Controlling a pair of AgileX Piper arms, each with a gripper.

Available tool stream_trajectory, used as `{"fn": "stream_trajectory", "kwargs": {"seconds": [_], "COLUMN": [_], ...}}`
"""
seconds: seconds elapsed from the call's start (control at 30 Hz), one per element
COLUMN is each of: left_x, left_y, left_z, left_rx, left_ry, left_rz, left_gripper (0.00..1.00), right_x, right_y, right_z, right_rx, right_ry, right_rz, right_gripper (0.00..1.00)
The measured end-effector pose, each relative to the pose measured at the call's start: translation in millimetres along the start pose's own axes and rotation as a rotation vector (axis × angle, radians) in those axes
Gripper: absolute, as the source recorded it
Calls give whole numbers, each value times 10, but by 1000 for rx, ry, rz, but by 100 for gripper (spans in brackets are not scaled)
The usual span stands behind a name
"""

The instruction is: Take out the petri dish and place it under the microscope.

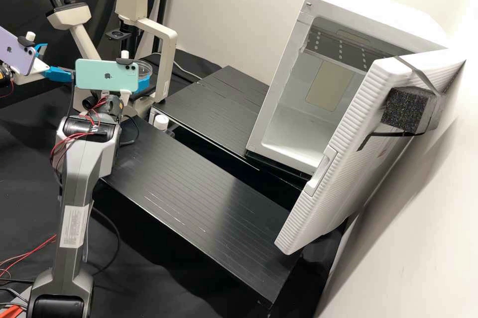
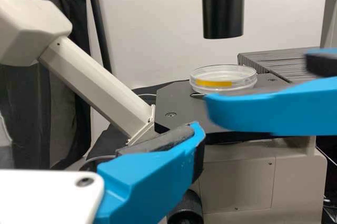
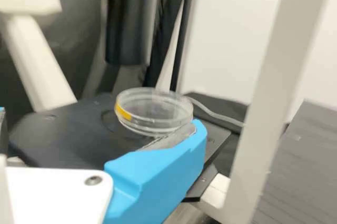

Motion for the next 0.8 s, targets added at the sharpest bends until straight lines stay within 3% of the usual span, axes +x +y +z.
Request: {"fn": "stream_trajectory", "kwargs": {"seconds": [0.23,0.5,0.7,0.8], "left_x": [0,0,0,0], "left_y": [0,0,0,0], "left_z": [0,0,0,0], "left_rx": [0,0,0,0], "left_ry": [0,0,0,0], "left_rz": [0,0,0,0], "left_gripper": [100,100,100,100], "right_x": [-752,-1454,-1786,-1885], "right_y": [151,135,216,279], "right_z": [-126,-127,-44,11], "right_rx": [-34,-105,-94,-67], "right_ry": [107,62,9,-10], "right_rz": [131,225,260,282], "right_gripper": [100,100,100,100]}}
